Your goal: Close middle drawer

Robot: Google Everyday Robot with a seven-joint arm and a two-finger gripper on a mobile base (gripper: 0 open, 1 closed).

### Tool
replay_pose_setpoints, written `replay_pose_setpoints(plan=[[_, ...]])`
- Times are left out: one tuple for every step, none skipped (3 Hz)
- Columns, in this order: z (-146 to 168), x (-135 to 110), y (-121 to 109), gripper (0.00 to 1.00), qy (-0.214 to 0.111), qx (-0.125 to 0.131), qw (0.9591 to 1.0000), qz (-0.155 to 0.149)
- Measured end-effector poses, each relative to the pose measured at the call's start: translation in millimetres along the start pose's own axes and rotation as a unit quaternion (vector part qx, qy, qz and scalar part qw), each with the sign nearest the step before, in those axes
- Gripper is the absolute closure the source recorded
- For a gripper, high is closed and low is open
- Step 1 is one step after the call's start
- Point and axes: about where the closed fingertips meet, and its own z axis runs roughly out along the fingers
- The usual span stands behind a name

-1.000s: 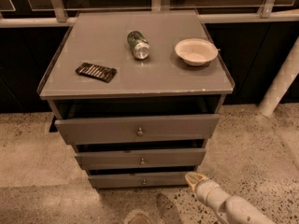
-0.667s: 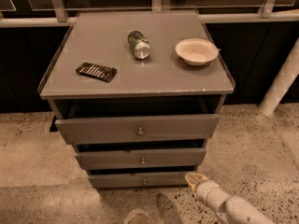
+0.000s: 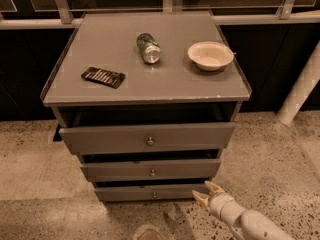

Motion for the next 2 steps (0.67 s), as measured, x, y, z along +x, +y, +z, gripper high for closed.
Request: replay_pose_setpoints(plan=[[0.0,0.0,0.1,0.0,0.0,0.0,1.0,0.0],[0.0,0.0,0.1,0.0,0.0,0.0,1.0,0.0]])
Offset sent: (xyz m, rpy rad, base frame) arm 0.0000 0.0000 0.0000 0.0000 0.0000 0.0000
